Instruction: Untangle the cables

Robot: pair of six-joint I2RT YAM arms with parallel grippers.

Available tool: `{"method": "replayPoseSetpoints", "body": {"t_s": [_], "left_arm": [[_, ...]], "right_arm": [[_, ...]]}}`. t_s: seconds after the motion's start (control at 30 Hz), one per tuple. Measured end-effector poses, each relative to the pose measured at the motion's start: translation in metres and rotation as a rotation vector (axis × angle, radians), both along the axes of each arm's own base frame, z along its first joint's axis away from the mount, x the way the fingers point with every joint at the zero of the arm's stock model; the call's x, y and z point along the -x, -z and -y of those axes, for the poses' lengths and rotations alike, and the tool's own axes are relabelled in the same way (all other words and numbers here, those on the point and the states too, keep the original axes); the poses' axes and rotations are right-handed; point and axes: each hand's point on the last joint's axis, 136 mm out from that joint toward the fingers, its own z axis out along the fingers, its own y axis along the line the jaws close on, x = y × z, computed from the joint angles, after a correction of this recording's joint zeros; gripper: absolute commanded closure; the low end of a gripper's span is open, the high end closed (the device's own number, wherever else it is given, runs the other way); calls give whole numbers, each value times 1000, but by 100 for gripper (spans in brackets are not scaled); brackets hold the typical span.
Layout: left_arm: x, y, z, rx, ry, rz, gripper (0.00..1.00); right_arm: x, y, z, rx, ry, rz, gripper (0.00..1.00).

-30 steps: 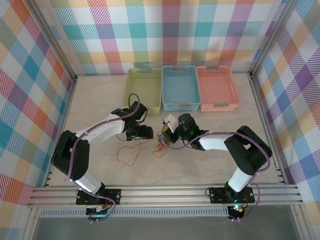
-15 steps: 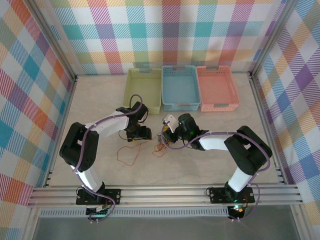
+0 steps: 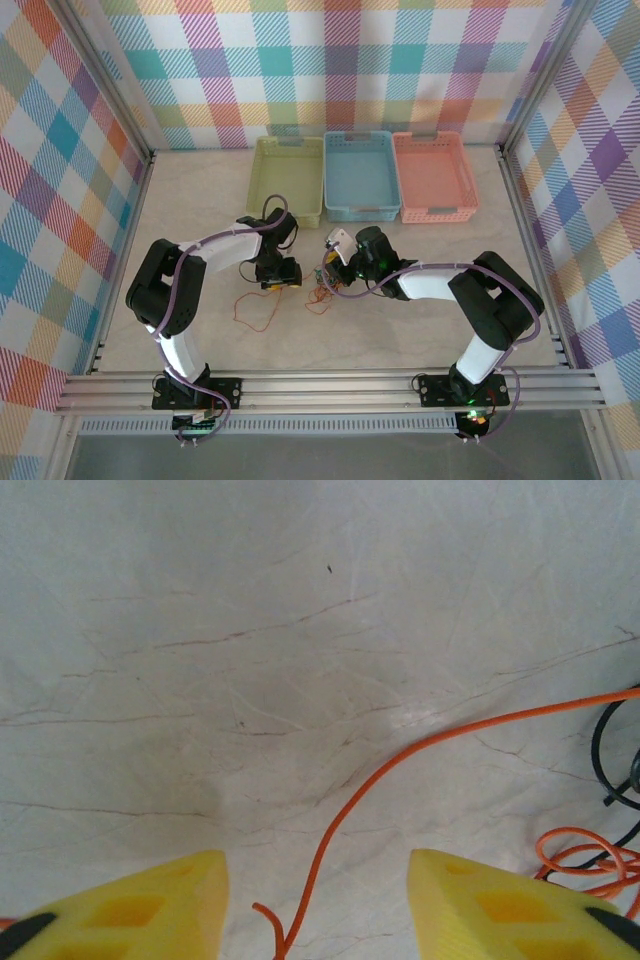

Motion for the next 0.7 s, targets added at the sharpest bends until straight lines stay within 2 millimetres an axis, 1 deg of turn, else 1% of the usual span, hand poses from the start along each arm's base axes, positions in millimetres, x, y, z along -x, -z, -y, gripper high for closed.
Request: {"method": "replayPoseSetpoints", "body": {"t_s": [0.47, 0.5, 0.57, 0.6, 0.7], "left_arm": [[13, 6, 4, 27, 19, -41, 86], [14, 6, 4, 29, 20, -43, 89], [14, 6, 5, 32, 19, -44, 98], [13, 6, 5, 34, 16, -44, 100], [11, 4, 7, 43, 18, -30, 100]], "right_arm": [[0, 0, 0, 1, 0, -2, 80], [0, 0, 0, 1, 0, -1, 80], [0, 0, 0, 1, 0, -1, 80], [0, 0, 0, 1, 0, -1, 80], [0, 0, 0, 1, 0, -1, 80]]}}
